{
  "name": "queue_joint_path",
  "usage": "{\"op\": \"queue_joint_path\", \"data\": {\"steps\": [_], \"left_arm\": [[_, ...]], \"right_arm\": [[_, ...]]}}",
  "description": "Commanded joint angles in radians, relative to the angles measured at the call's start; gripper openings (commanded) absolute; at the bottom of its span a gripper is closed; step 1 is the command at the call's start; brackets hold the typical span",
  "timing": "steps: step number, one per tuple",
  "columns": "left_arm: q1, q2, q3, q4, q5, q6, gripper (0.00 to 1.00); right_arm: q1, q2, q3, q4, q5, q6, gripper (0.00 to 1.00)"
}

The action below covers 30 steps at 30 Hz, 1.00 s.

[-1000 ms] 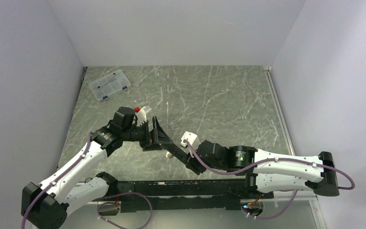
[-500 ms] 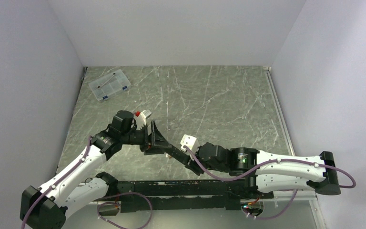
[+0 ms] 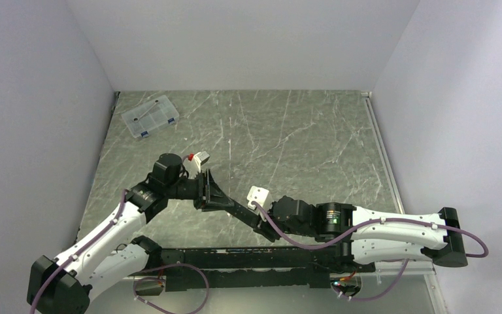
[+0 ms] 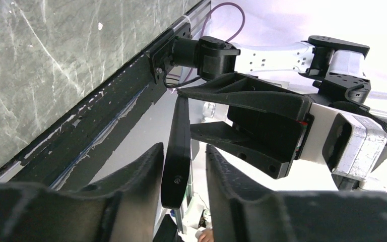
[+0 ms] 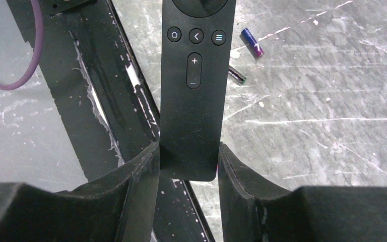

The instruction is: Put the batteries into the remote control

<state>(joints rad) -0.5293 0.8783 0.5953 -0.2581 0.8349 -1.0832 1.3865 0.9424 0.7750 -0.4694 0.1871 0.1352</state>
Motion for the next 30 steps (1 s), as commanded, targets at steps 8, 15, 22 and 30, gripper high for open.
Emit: {"op": "queue_joint_path", "data": {"steps": [8,15,22,30], "left_arm": [[0.005,-0.038,-0.014,0.072,0.046,0.0,0.12],[0.005,-0.028,-0.032,0.094,0.043,-0.008,0.0],[0.005,-0.047,-0.043,0.106,0.009,-0.037,0.0],[0.005,-0.078,-0.088,0.152,-0.033,-0.117,0.0]], "right_arm": [[0.006,-0.007,0.02,0.012,-0.019,0.007,0.0],[0.006,-0.015,0.029,-0.012,-0.013,0.02,0.0],[0.006,-0.043,0.04,-0.038,0.018,0.034,0.46],[0.006,-0.068,0.066,-0.069,0.019,0.02,0.74]]}}
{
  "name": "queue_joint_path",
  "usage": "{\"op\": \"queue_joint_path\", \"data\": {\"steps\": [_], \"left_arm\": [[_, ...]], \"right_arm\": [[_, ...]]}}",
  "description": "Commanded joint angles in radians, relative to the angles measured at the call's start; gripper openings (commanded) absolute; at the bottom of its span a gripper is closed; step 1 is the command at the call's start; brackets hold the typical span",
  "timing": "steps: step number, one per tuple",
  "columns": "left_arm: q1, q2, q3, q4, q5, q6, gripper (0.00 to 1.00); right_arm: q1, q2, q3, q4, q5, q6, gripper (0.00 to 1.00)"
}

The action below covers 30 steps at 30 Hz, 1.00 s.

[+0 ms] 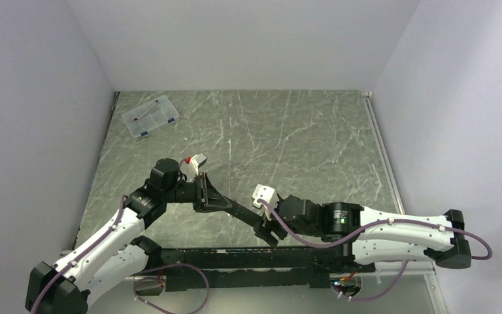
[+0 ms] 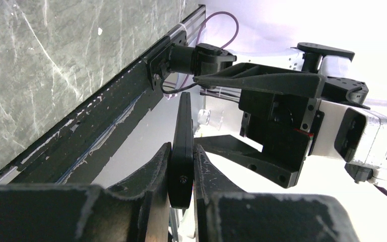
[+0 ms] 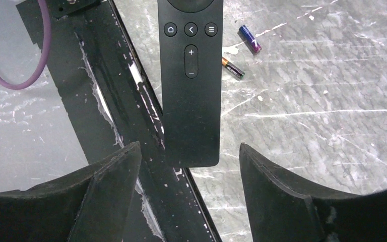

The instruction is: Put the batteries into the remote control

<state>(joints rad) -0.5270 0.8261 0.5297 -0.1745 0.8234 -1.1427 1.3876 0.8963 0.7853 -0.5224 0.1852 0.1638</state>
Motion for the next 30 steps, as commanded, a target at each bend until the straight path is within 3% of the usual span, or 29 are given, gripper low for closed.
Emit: {"op": "queue_joint_path", "data": {"steps": [1,11,19,23,30], "left_arm": [[0.003,-0.029,-0.029,0.075,-0.028,-0.068,0.0],[0.002,-0.069,-0.081,0.121,-0.112,-0.206,0.0],[0.002,-0.12,-0.115,0.098,-0.168,-0.334,0.0],[0.003,-0.134,-0.097,0.017,-0.197,-0.379,0.0],[0.002,-0.134,-0.088,0.01,-0.193,-0.452,0.0]], "right_arm": [[0.005,-0.025,0.059,-0.019,0.019,-0.014,0.75],[0.005,-0.068,0.065,0.031,-0.027,-0.118,0.79],[0.005,-0.181,-0.061,0.244,-0.094,-0.386,0.8],[0.005,-0.145,-0.056,0.248,-0.101,-0.467,0.79],[0.007,-0.064,-0.063,0.289,-0.042,-0.565,0.76]]}}
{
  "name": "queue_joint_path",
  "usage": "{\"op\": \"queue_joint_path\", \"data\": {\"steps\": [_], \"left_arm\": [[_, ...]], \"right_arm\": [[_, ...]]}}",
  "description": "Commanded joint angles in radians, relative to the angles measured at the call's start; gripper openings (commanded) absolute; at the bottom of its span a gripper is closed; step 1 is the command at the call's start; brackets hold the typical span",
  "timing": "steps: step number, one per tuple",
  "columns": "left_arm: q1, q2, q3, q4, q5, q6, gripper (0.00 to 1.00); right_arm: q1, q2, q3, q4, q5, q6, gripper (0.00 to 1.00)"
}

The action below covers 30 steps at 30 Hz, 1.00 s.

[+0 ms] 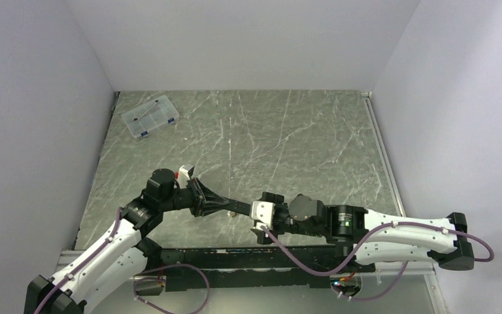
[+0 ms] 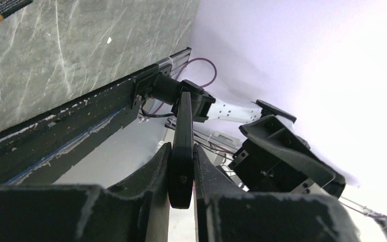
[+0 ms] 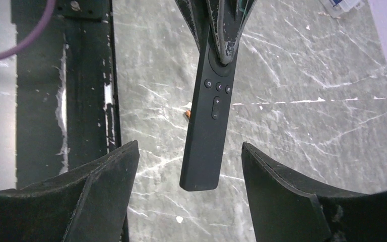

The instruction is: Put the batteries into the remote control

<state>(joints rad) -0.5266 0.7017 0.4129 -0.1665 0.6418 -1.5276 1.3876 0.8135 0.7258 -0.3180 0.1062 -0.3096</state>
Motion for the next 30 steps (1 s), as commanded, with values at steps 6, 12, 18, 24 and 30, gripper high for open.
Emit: {"op": "queue_joint_path", "data": {"steps": [6,12,18,24,30], "left_arm": [[0.002,-0.015,-0.001,0.028,-0.004,-0.156,0.0],[0.002,-0.036,-0.039,0.073,-0.006,-0.232,0.0],[0.002,-0.047,-0.033,0.017,-0.011,-0.265,0.0],[0.002,-0.048,-0.03,0.008,-0.005,-0.283,0.0],[0.003,-0.051,-0.025,-0.005,0.002,-0.28,0.0]], "right_arm": [[0.012,0.029,-0.024,0.14,0.111,-0.133,0.72],[0.026,0.044,-0.046,0.151,0.152,-0.154,0.68],[0.047,0.084,-0.048,0.142,0.196,-0.181,0.65],[0.078,0.134,-0.056,0.165,0.287,-0.218,0.59],[0.087,0.153,-0.064,0.196,0.343,-0.243,0.49]]}}
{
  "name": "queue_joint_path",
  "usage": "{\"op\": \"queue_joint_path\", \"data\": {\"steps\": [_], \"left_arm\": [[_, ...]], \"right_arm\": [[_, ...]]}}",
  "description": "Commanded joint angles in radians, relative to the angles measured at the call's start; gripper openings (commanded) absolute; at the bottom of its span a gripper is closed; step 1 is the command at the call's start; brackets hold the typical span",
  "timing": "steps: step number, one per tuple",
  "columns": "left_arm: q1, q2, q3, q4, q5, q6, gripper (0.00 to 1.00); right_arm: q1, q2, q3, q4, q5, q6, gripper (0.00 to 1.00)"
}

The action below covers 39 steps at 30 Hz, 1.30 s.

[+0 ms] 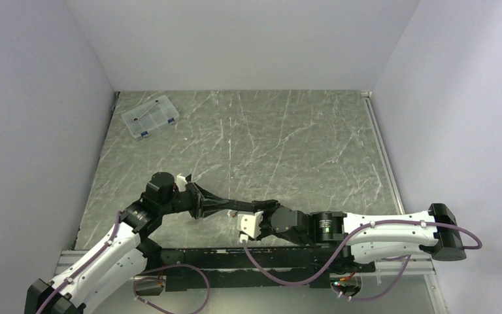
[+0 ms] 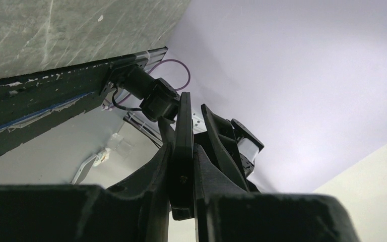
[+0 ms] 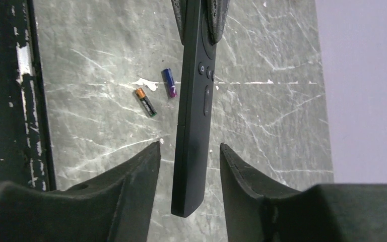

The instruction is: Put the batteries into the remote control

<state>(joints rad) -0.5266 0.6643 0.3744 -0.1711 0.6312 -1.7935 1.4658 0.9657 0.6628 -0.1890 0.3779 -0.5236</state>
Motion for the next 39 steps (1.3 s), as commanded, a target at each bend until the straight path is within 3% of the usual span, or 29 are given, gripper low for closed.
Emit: {"op": "queue_joint_path", "data": {"steps": [1,9,16,23,30,39], "left_arm": [[0.002,-0.013,0.013,-0.001,0.014,-0.014,0.0],[0.003,-0.008,0.0,0.036,0.032,-0.028,0.0],[0.003,0.011,-0.006,0.086,0.058,-0.037,0.0],[0.003,0.018,0.002,0.071,0.067,-0.017,0.01],[0.002,0.025,0.01,0.05,0.073,0.018,0.26],[0.002,0.052,0.018,0.059,0.07,0.068,0.46]], "right_arm": [[0.01,0.001,-0.002,0.072,0.074,-0.031,0.46],[0.013,0.006,0.003,0.071,0.086,-0.038,0.29],[0.014,0.036,0.007,0.062,0.096,-0.035,0.21],[0.014,0.053,0.024,0.054,0.126,-0.041,0.0],[0.014,0.017,0.025,0.058,0.175,-0.046,0.0],[0.014,-0.033,0.015,0.032,0.188,-0.031,0.0]]}}
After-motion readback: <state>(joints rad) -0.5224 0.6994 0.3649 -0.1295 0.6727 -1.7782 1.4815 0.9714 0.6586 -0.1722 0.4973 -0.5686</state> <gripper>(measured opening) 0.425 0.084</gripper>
